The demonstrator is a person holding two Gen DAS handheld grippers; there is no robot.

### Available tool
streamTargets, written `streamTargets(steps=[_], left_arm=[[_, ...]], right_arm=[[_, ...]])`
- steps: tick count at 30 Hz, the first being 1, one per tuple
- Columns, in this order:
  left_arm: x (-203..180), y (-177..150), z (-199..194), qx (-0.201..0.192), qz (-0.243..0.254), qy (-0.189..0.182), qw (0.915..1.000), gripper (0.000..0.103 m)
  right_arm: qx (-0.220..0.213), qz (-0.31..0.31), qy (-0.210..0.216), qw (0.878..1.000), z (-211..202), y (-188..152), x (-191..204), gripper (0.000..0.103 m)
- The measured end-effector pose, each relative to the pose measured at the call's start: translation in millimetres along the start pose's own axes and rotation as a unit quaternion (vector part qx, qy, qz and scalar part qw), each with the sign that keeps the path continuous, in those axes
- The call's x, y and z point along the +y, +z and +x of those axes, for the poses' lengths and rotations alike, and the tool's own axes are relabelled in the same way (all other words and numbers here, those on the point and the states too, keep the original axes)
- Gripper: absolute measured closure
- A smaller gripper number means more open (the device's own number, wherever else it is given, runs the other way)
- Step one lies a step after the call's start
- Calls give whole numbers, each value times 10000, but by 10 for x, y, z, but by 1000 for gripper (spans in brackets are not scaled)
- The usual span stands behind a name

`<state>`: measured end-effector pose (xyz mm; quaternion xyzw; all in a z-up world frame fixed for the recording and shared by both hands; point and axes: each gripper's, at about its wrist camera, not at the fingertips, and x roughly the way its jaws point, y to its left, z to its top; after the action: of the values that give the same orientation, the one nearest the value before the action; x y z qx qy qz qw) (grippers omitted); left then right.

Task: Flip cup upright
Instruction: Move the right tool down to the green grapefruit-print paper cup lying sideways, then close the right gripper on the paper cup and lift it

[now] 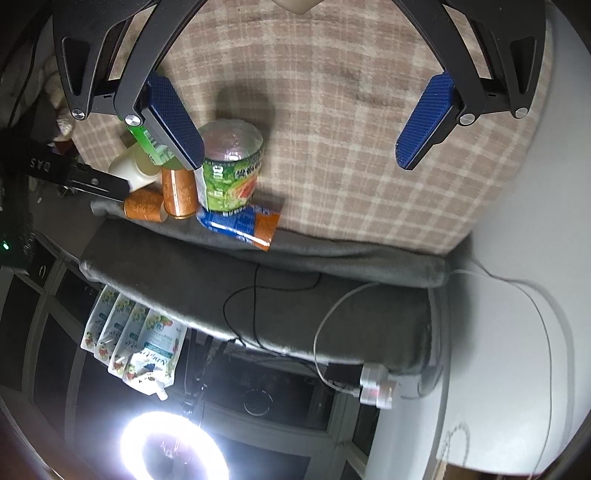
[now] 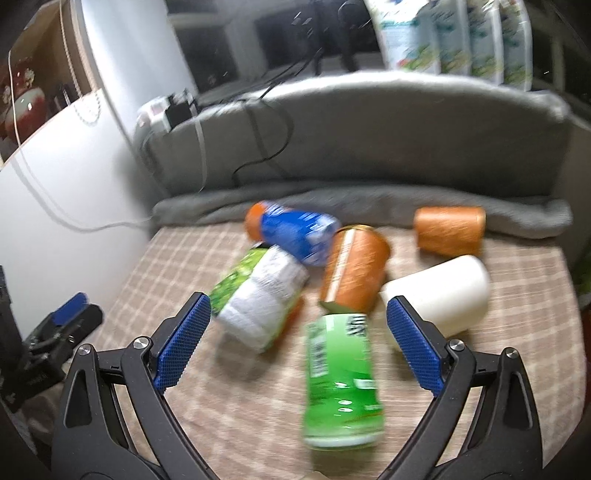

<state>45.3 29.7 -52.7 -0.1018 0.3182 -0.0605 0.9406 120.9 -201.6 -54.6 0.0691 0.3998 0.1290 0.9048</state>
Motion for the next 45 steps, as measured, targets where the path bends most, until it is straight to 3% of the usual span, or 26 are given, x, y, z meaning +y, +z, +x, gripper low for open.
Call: streamTargets(steps=[7, 17, 36, 45], left_arm=[[64, -105, 16, 190, -82, -33, 9998, 0], [247, -163, -60, 135, -223, 69, 9996, 0], [467, -179, -145, -31, -436, 172, 9989, 0], [531, -171, -150, -27, -459, 296, 9985, 0]], right_arm=[[966, 340, 679, 9924, 494, 168, 142, 5], [2005, 806, 759, 9734, 1110, 325, 218, 5], [2678, 979, 218, 9582, 1709, 378, 234, 10], [2720, 945, 348, 9570, 1706, 385, 234, 14]])
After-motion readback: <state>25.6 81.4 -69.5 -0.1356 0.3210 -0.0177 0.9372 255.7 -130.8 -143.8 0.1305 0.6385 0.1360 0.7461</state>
